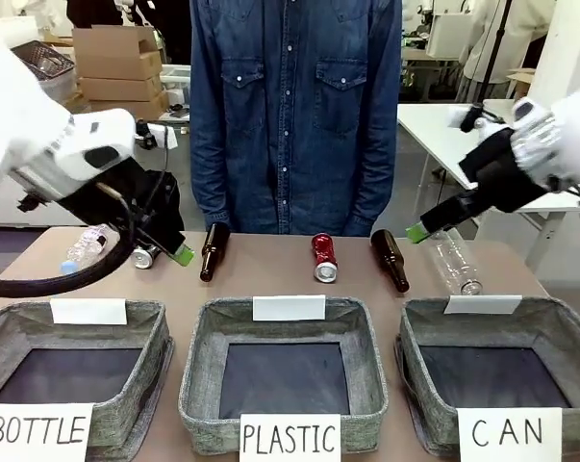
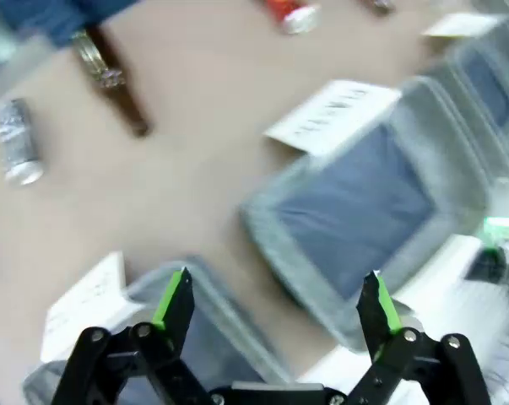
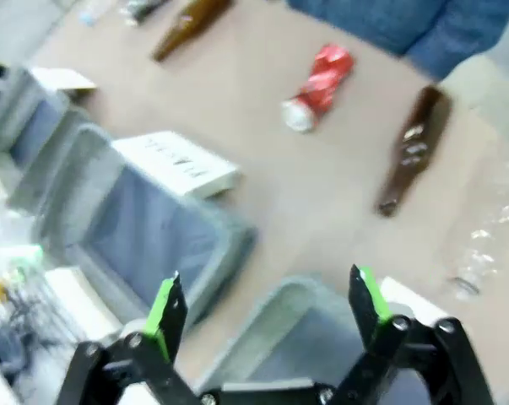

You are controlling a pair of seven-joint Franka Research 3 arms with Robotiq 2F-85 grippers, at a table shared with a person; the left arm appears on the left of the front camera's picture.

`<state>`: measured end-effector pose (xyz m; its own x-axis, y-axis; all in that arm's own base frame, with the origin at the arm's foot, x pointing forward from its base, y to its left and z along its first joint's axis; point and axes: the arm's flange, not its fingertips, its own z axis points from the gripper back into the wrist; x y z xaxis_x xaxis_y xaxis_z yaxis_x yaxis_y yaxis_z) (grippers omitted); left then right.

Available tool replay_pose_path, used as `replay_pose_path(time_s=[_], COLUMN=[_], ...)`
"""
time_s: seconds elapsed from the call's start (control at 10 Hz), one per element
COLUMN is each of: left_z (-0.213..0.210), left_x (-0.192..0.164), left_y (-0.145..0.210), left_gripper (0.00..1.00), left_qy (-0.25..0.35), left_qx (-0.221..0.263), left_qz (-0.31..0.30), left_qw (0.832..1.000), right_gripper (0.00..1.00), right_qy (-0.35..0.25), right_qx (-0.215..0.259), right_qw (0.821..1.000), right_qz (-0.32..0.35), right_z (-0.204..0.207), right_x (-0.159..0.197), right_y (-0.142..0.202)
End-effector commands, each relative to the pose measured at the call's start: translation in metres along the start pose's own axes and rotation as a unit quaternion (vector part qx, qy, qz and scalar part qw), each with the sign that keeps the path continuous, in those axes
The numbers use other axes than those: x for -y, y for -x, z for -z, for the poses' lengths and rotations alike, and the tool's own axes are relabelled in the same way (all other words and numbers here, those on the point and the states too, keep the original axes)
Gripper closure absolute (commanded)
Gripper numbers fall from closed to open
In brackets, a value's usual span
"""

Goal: Sort the can waste into the basket.
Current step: Pick up the can waste from the table and place it in the right Fabric basket.

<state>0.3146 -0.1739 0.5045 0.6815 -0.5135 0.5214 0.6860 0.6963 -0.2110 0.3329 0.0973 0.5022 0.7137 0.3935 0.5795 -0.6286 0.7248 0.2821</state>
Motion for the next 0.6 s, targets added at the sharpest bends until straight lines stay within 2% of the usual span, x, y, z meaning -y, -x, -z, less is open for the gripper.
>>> replay_pose_path(time_s=[0.0,0.1,0.2,0.3,0.4,0.5], left_z=[-0.056,-0.077,-0.092,-0.100,-0.107,-0.107], left_x=[-0.043,-0.063,-0.077,-0.084,-0.096,-0.103], left_y=[0.048,0.076,0.100,0.117,0.140,0.156], left_gripper=[0.00,0.00,0.00,0.00,0.00,0.00], left_qy=[0.182,0.226,0.253,0.272,0.262,0.240], left_qx=[0.048,0.126,0.189,0.224,0.255,0.261], left_qz=[-0.115,-0.193,-0.232,-0.226,-0.256,-0.290], left_qw=[0.975,0.947,0.920,0.908,0.895,0.889], right_gripper=[0.00,0.00,0.00,0.00,0.00,0.00], right_qy=[-0.236,-0.290,-0.334,-0.369,-0.398,-0.382], right_qx=[0.009,0.047,0.068,0.095,0.135,0.167], right_qw=[0.962,0.932,0.905,0.879,0.853,0.835], right_qz=[0.140,0.213,0.253,0.288,0.311,0.359], right_z=[-0.042,-0.058,-0.068,-0.074,-0.078,-0.081], right_x=[0.033,0.054,0.074,0.094,0.113,0.124], right_y=[0.036,0.056,0.071,0.084,0.097,0.105])
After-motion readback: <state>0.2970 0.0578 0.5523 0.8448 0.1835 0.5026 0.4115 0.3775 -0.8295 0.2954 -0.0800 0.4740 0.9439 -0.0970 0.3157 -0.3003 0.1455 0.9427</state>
